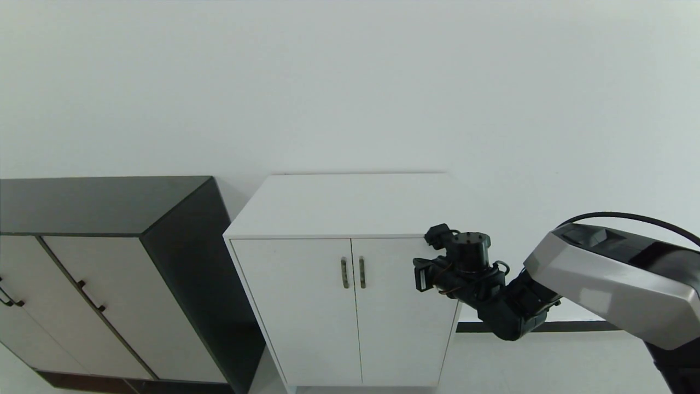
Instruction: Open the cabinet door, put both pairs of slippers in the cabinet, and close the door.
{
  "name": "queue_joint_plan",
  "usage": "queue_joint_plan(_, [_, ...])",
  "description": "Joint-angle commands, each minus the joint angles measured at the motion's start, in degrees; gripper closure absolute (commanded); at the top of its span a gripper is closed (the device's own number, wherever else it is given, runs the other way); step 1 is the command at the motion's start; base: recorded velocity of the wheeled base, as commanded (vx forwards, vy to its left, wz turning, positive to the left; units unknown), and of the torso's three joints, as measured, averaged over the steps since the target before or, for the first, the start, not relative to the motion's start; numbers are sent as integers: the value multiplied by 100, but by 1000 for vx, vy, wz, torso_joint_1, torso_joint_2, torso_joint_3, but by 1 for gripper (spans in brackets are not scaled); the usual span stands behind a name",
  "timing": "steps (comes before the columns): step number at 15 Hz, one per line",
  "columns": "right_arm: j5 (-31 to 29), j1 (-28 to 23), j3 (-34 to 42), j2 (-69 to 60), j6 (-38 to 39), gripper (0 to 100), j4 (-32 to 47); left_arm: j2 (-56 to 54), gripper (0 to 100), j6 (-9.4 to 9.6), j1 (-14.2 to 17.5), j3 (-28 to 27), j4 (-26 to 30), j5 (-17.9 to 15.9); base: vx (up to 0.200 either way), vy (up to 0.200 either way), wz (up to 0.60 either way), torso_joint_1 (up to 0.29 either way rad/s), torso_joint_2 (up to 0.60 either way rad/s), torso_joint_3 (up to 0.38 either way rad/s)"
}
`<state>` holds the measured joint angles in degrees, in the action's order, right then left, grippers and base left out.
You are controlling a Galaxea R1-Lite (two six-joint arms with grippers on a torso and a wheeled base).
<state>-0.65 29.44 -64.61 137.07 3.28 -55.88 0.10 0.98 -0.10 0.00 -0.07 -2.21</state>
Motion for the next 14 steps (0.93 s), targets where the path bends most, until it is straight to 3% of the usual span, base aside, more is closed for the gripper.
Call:
queue_joint_plan(1, [-6, 282, 414, -585, -12, 100, -19, -1, 100, -1, 1, 0, -1, 1, 0, 0, 0, 0, 0, 0])
queue_joint_plan(6, [-14, 422, 1407, -1288, -12, 100, -388, -1, 100, 8, 1, 0, -1, 1, 0, 0, 0, 0, 0, 0])
queue_joint_plan(7, [-313, 220, 2365, -1851, -29, 100, -881, -1, 100, 8, 1, 0, -1, 1, 0, 0, 0, 0, 0, 0])
queue_joint_plan(10, [-472, -211, 4009, -2923, -398, 100, -1557, -1, 100, 8, 1, 0, -1, 1, 0, 0, 0, 0, 0, 0])
queue_joint_plan(14, [-472, -756, 5732, -4435, -600, 100, -1540, -1, 100, 8, 1, 0, -1, 1, 0, 0, 0, 0, 0, 0])
